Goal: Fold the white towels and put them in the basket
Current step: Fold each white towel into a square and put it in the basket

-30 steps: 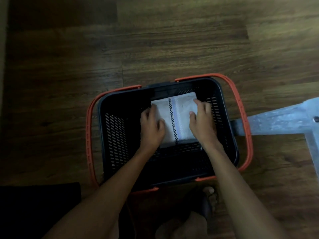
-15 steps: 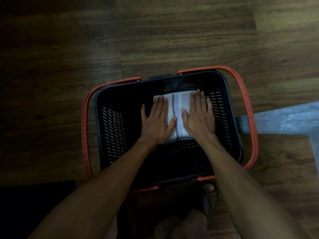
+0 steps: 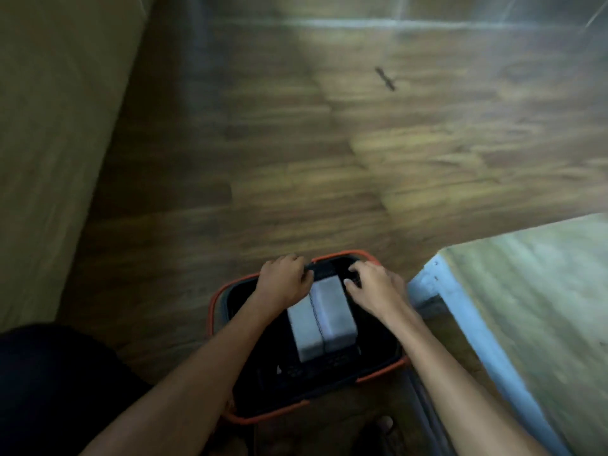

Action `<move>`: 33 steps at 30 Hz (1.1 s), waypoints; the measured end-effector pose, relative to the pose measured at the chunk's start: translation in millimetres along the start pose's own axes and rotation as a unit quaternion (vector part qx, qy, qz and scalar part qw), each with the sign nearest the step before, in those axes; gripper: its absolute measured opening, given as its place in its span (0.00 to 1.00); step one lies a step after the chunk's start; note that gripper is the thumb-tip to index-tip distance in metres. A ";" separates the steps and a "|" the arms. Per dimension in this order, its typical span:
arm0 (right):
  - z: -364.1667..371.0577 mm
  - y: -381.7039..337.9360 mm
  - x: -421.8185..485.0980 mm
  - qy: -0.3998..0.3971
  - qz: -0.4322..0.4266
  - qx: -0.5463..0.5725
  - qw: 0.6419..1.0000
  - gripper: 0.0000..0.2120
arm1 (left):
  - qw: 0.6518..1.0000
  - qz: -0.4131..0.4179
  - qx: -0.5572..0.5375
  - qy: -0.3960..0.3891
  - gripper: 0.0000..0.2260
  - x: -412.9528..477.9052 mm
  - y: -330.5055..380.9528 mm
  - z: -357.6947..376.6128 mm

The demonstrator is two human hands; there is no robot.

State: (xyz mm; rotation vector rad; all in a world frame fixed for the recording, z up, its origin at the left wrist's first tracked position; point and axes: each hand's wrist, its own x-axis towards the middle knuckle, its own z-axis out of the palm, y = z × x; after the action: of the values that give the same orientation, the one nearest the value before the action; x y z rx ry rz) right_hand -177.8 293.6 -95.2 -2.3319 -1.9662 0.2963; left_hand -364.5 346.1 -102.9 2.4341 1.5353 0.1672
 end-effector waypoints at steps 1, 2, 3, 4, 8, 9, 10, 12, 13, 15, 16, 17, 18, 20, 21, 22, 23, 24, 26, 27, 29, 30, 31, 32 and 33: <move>-23.1 -1.4 -10.4 0.017 0.013 0.011 1.000 0.16 | 1.000 0.016 0.011 0.010 0.14 -1.0 8.8 -21.8; -45.1 -2.1 -21.2 0.032 0.024 0.014 0.999 0.16 | 0.999 0.034 0.022 0.023 0.14 -3.2 18.3 -42.9; -66.1 -1.9 -32.2 0.046 0.033 0.016 0.998 0.16 | 0.997 0.057 0.033 0.038 0.14 -5.8 27.9 -63.1; -86.5 -1.4 -43.4 0.059 0.043 0.019 0.997 0.16 | 0.994 0.080 0.045 0.052 0.15 -9.5 37.4 -82.4; -163.1 2.6 -90.8 0.098 0.082 0.027 0.991 0.16 | 0.986 0.129 0.061 0.091 0.14 -32.9 75.9 -148.0; -179.3 4.1 -102.4 0.096 0.090 0.026 0.991 0.17 | 0.984 0.137 0.063 0.097 0.14 -39.5 84.6 -159.6; -194.2 5.9 -114.3 0.095 0.098 0.025 0.990 0.17 | 0.982 0.144 0.063 0.101 0.15 -46.5 93.7 -170.1; -219.9 11.7 -138.2 0.096 0.119 0.023 0.988 0.18 | 0.979 0.160 0.063 0.106 0.17 -60.4 112.6 -187.7; -230.5 15.3 -150.6 0.097 0.132 0.024 0.986 0.18 | 0.978 0.168 0.066 0.103 0.17 -66.6 122.4 -194.8; -248.6 24.9 -175.8 0.106 0.155 0.028 0.982 0.18 | 0.975 0.189 0.072 0.096 0.17 -76.5 144.3 -205.1; -255.8 30.5 -188.7 0.116 0.167 0.033 0.979 0.18 | 0.972 0.200 0.076 0.093 0.18 -80.0 156.3 -209.5; -261.8 36.2 -202.3 0.128 0.181 0.040 0.974 0.17 | 0.969 0.214 0.080 0.090 0.18 -83.3 168.7 -213.5; -265.1 43.9 -215.7 0.142 0.198 0.050 0.969 0.17 | 0.966 0.230 0.083 0.086 0.18 -86.6 182.1 -217.4; -268.4 60.0 -246.5 0.168 0.232 0.069 0.956 0.17 | 0.956 0.269 0.080 0.082 0.17 -94.6 213.4 -220.8; -269.3 68.7 -262.6 0.176 0.247 0.080 0.950 0.19 | 0.951 0.289 0.078 0.078 0.17 -98.9 231.2 -221.2; -269.2 78.6 -279.1 0.183 0.263 0.090 0.943 0.20 | 0.945 0.309 0.077 0.070 0.17 -103.4 249.8 -220.5; -268.8 88.6 -296.5 0.186 0.283 0.093 0.936 0.20 | 0.940 0.328 0.075 0.059 0.17 -108.6 269.1 -218.6; -268.8 98.2 -315.2 0.183 0.303 0.089 0.931 0.20 | 0.935 0.344 0.069 0.048 0.18 -114.4 289.1 -215.4; -267.8 115.4 -354.7 0.183 0.346 0.076 0.917 0.21 | 0.923 0.379 0.057 0.030 0.18 -128.1 328.8 -204.5; -267.3 122.1 -375.0 0.189 0.364 0.070 0.910 0.23 | 0.915 0.399 0.052 0.021 0.18 -136.9 347.7 -197.5; -264.6 135.4 -414.0 0.187 0.403 0.061 0.894 0.21 | 0.898 0.438 0.044 0.004 0.18 -157.8 382.1 -182.2; -262.8 141.7 -433.4 0.186 0.425 0.060 0.884 0.19 | 0.888 0.457 0.041 -0.003 0.18 -169.3 397.4 -174.5; -261.2 147.2 -452.9 0.188 0.444 0.059 0.874 0.17 | 0.879 0.474 0.038 -0.011 0.18 -181.2 411.4 -167.2; -259.1 152.1 -472.2 0.191 0.461 0.060 0.865 0.16 | 0.871 0.489 0.037 -0.022 0.18 -192.5 424.4 -160.1; -256.0 156.7 -491.2 0.195 0.476 0.062 0.856 0.14 | 0.864 0.502 0.036 -0.034 0.18 -203.6 436.8 -152.8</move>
State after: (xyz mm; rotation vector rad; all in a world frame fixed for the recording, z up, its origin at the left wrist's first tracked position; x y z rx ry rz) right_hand -54.2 -199.7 174.6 -2.7785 -0.4956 -0.0220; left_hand -109.0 8.1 172.9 2.9927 0.1017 0.2019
